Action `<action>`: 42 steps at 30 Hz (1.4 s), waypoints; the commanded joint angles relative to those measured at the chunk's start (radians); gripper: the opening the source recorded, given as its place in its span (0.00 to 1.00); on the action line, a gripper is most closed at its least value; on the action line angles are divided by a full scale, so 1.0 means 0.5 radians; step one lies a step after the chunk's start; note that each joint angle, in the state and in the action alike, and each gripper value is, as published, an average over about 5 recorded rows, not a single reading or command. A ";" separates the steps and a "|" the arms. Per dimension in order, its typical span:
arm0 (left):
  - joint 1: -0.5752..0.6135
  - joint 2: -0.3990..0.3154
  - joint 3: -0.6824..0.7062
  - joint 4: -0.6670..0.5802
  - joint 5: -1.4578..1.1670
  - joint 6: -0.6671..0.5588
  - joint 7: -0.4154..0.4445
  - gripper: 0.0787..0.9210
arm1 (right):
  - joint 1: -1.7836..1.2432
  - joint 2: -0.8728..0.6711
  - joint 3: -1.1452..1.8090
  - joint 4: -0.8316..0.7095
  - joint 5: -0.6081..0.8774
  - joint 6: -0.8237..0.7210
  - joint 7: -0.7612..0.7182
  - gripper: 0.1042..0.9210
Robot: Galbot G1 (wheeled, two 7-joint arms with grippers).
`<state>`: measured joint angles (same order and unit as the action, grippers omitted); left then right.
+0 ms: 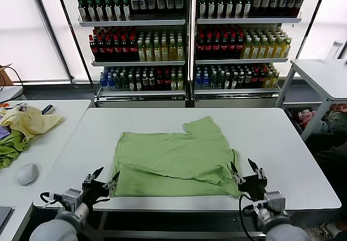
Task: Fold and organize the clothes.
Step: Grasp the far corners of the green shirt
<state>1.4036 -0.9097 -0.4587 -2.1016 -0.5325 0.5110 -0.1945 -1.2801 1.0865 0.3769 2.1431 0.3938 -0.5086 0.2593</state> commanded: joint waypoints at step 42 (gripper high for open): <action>-1.689 -0.317 0.939 1.647 -0.506 0.095 -0.113 0.88 | 1.839 0.497 -0.699 -2.366 0.331 -0.145 -0.041 0.88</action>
<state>0.5856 -1.0571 -0.0055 -1.3183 -0.7482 0.5515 -0.2556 -0.4030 1.3016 0.0375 1.0842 0.5495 -0.5792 0.2451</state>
